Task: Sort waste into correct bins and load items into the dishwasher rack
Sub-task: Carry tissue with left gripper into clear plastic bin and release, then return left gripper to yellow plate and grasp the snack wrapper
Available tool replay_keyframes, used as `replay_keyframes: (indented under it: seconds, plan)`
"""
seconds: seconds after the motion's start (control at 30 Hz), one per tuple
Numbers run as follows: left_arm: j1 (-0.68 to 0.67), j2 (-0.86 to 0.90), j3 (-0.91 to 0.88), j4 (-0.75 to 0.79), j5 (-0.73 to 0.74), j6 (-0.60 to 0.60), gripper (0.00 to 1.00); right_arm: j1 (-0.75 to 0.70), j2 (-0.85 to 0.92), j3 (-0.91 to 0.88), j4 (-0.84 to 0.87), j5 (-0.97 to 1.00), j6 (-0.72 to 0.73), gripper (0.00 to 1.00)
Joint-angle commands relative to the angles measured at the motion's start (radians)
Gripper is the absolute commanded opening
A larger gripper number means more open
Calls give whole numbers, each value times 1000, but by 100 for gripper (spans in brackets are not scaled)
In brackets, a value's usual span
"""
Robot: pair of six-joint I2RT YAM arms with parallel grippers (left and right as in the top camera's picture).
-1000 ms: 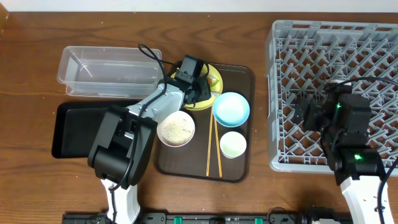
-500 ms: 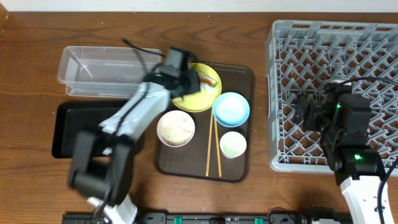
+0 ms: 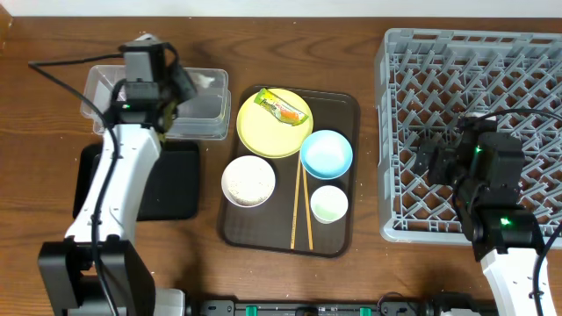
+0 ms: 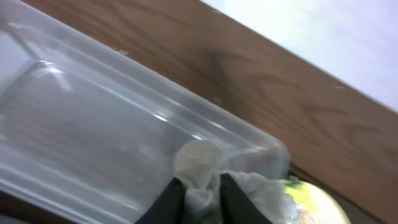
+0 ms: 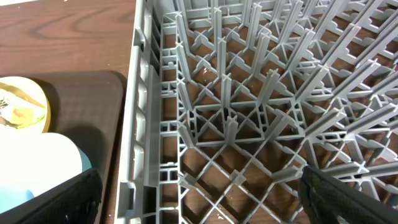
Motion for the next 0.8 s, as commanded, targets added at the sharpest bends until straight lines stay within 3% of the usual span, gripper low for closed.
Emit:
replay_keyframes:
  seconds: [0.0, 0.17, 0.4, 0.77]
  plan:
    - [13, 19, 8, -3, -34, 5, 47, 9, 1, 20, -1, -3, -4, 99]
    - [-10, 13, 8, 13, 8, 21, 54, 9, 1, 20, -1, -3, -4, 99]
    - [-144, 24, 8, 15, 83, 26, 63, 9, 1, 20, -1, -3, -4, 99]
    - [-370, 191, 8, 65, 83, 5, 64, 9, 1, 20, -1, -3, -4, 99]
